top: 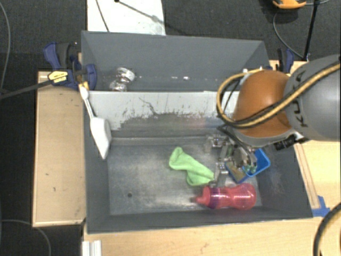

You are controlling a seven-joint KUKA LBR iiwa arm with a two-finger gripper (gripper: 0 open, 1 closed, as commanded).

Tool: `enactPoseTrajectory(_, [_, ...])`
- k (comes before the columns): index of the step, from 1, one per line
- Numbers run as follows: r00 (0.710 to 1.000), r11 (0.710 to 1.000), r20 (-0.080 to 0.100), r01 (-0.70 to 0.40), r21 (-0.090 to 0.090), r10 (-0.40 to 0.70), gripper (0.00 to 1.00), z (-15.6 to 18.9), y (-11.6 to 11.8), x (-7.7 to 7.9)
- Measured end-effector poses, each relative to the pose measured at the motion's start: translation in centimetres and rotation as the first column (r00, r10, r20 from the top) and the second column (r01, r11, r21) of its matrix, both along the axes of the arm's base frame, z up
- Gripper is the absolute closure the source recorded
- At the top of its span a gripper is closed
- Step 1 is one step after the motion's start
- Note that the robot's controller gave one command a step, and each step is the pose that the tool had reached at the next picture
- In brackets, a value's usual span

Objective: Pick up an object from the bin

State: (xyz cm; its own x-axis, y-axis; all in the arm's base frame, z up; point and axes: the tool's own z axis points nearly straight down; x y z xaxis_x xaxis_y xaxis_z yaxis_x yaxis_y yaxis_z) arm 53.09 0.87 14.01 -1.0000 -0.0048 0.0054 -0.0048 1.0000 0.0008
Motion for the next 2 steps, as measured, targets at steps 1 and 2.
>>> enactPoseTrajectory(1, [1.000, 1.000, 0.008, 0.000, 0.000, 0.000, 0.00, 0.5, 0.0, 0.2])
enactPoseTrajectory(2, [0.997, 0.997, 0.012, 0.073, 0.001, -0.073, 0.00, -6.2, 3.8, 1.2])
